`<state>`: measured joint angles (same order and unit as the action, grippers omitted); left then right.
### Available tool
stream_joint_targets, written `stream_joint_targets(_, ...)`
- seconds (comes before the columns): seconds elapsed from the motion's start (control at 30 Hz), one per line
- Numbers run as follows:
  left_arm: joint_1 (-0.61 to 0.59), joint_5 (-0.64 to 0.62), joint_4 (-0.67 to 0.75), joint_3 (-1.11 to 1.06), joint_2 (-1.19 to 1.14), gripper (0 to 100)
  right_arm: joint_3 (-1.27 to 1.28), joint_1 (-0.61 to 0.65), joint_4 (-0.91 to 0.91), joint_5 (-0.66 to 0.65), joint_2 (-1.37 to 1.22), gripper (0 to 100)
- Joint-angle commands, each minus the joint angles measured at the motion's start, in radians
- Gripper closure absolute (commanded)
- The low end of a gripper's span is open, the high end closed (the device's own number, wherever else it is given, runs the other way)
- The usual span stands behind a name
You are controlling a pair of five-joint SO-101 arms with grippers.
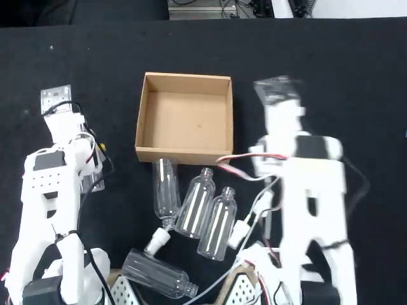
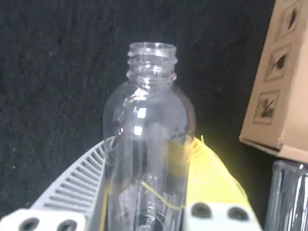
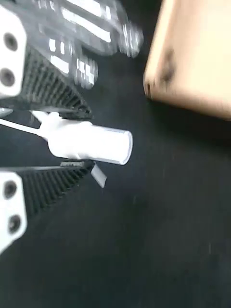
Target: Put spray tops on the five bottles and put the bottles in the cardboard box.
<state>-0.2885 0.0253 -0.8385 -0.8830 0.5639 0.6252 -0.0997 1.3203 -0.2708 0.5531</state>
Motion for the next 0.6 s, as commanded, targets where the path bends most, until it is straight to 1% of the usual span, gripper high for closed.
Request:
stream_joint_targets(0.0, -0.01, -0.006, 0.018, 0.008, 0.015, 93, -0.087, -0.31, -0.005, -0.127, 0.028, 98.0)
stream_joint_targets(0.07, -0.01, -0.006, 0.018, 0.01, 0.015, 93, -0.116, -0.448, -0.011, -0.175, -0.027, 98.0)
stream_joint_targets(0.13, -0.01, -0.008, 0.018, 0.01, 0.015, 93, -0.125, -0.552, -0.028, -0.21, -0.102, 98.0)
stream_joint_targets(0.27, -0.01, -0.009, 0.018, 0.008, 0.015, 93, -0.12, -0.697, -0.126, -0.233, -0.282, 98.0)
stream_joint_targets(0.33, -0.01, -0.006, 0.018, 0.008, 0.015, 93, -0.12, -0.733, -0.166, -0.233, -0.371, 98.0)
stream_joint_targets(0.47, -0.01, -0.005, 0.018, 0.008, 0.015, 93, -0.13, -0.755, -0.21, -0.227, -0.522, 97.6)
stream_joint_targets(0.5, -0.01, -0.005, 0.018, 0.008, 0.015, 93, -0.13, -0.755, -0.212, -0.226, -0.552, 96.2)
stream_joint_targets(0.57, -0.01, -0.005, 0.018, 0.008, 0.015, 93, -0.13, -0.749, -0.212, -0.226, -0.596, 89.9)
